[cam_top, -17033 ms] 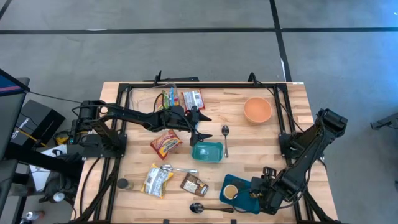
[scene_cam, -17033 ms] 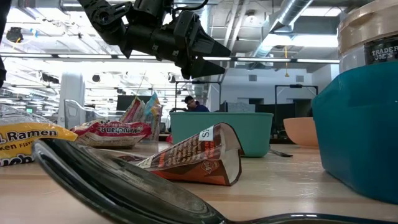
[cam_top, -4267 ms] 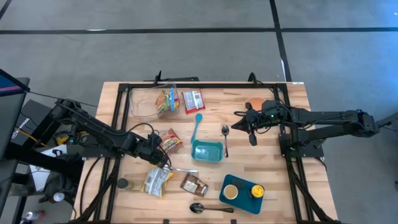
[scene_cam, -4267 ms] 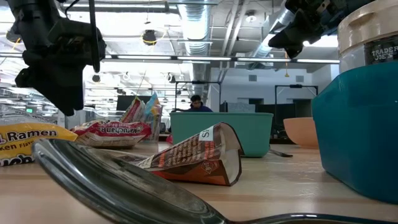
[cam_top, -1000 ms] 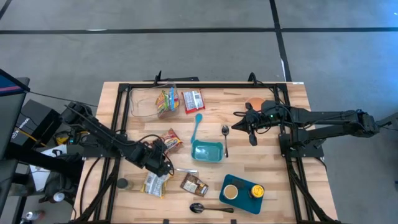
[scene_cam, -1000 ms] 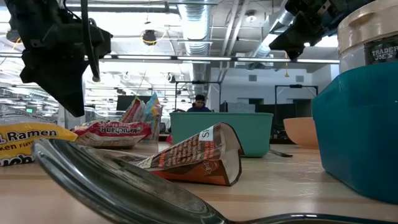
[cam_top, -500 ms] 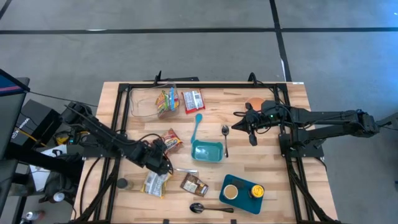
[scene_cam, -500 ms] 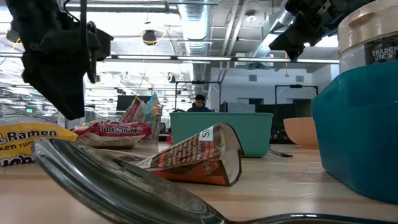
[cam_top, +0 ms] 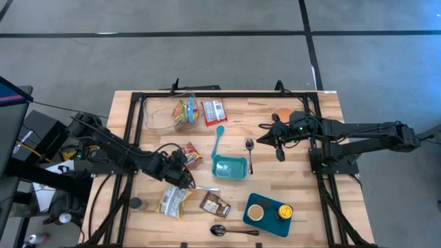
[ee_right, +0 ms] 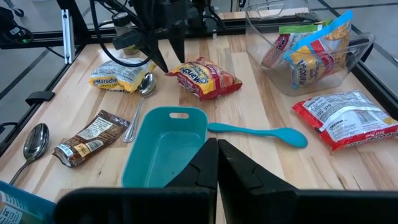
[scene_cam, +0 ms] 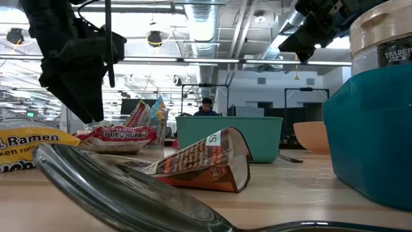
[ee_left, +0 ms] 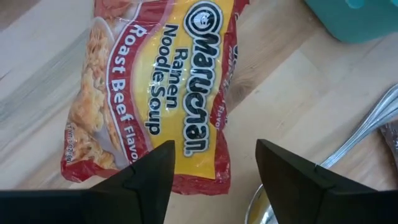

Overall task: Pick & Place Food Item
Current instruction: Put the dark red noodle pack into the transparent bin

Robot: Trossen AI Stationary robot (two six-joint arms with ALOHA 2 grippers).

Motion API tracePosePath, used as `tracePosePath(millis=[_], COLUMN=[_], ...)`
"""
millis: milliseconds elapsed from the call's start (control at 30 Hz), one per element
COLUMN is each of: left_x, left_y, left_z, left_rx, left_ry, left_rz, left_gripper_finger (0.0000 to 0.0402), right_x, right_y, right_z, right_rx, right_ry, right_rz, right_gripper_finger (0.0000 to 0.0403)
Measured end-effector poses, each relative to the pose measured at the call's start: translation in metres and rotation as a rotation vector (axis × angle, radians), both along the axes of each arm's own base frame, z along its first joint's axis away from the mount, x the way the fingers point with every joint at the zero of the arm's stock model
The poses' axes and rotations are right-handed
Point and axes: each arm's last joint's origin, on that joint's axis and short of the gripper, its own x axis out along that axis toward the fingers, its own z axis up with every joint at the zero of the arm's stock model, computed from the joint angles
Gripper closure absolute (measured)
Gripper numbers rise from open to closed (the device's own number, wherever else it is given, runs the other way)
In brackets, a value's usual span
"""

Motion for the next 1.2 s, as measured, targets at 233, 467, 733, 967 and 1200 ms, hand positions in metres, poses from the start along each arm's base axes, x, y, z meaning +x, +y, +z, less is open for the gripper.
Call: tracePosePath(millis=[233,467,733,967,1200], left_x=[0.004,0.007,0.005,-0.003,-0.009], left_y=[-0.003,-0.005,-0.004,0.000,0.002], left_z=[-0.016,-0.032,-0.028,-0.018,0.003], left_rx=[-0.008,0.006,-0.006,-0.004,-0.048], left_ry=[0.072,0.143,0.130,0.142,0.052], left_rz=[-0.007,0.000,0.018,0.039,0.041], left_gripper_finger=[0.0197,0.0199,0.0219,0.0261,0.0293], right_x=[0.000,0.000,0.000,0.000,-0.001], right_y=[0.000,0.000,0.000,0.000,0.000], right_z=[0.000,0.000,0.000,-0.001,-0.001], right_rx=[0.001,0.002,0.002,0.002,0.003], right_ry=[0.000,0.002,0.003,0.007,0.016], right_rz=[0.000,-0.001,0.000,0.001,0.001], right_gripper_finger=[0.0403,0.0403,0.0403,0.0403,0.0403])
